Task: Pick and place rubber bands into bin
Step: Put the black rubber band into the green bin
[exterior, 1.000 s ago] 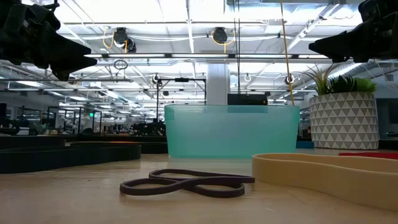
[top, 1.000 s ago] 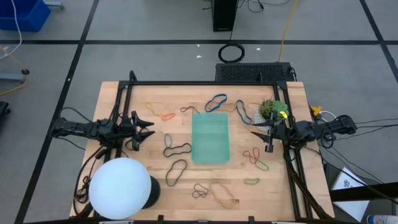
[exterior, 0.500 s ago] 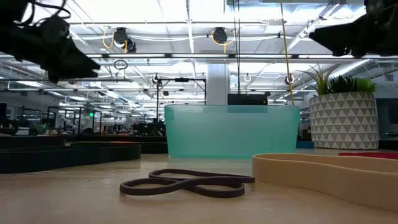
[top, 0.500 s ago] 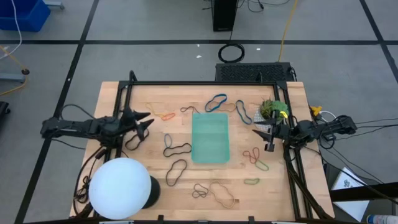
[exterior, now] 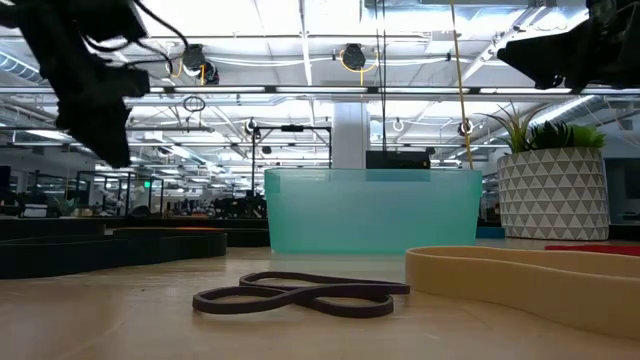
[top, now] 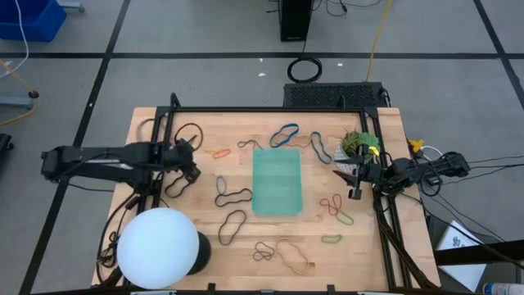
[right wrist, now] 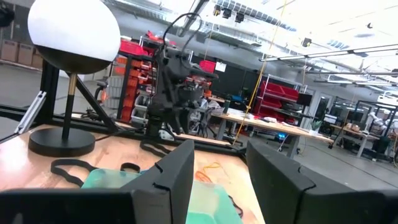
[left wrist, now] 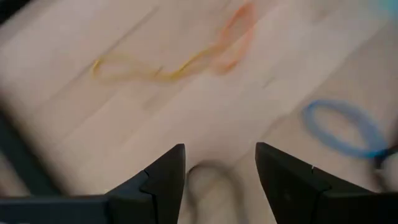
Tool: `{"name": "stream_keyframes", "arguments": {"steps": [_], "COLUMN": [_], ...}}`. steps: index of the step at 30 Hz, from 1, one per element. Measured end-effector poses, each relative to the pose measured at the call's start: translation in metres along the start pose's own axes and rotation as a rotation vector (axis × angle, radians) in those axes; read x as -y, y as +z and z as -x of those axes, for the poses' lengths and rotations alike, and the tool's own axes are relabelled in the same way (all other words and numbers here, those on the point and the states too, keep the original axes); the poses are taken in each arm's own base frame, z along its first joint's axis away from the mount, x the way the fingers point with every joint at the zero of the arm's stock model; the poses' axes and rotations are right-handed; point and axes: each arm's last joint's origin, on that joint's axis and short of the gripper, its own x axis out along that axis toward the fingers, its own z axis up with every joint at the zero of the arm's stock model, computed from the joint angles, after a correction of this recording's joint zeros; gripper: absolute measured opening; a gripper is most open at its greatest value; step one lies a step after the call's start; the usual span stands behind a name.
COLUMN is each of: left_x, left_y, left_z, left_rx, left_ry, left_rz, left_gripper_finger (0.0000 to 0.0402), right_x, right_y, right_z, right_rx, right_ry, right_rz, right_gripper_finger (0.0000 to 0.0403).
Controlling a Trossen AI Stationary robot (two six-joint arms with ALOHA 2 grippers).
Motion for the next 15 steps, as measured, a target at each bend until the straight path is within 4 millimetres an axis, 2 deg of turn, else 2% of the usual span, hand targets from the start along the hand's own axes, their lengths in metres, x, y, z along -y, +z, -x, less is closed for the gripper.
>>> {"name": "stream_keyframes", "arguments": {"steps": [4, 8, 15], "left_x": [0.0, 0.002, -0.001], "left_y": [0.004, 0.006, 0.01], "left_z": [-0.013, -0.03, -0.051], "left_rx": [-0.153, -0.27, -0.381], "left_ry": [0.126, 0.158, 0.232], "left_rz": [0.029, 0.055, 0.097], "left_gripper_finger": [0.0202, 0.0202, 0.0202], "right_x": [0.0, 0.0, 0.0], "right_y": [0.0, 0.0, 0.0], "right_z": [0.0, 0.0, 0.0], "right_rx": [0.0, 0.002, 0.002], "right_ry": [0.0, -0.001, -0.001], "right_rz": [0.0, -0.001, -0.002], "right_gripper_finger": [0.0141, 0.0141, 0.0141]}}
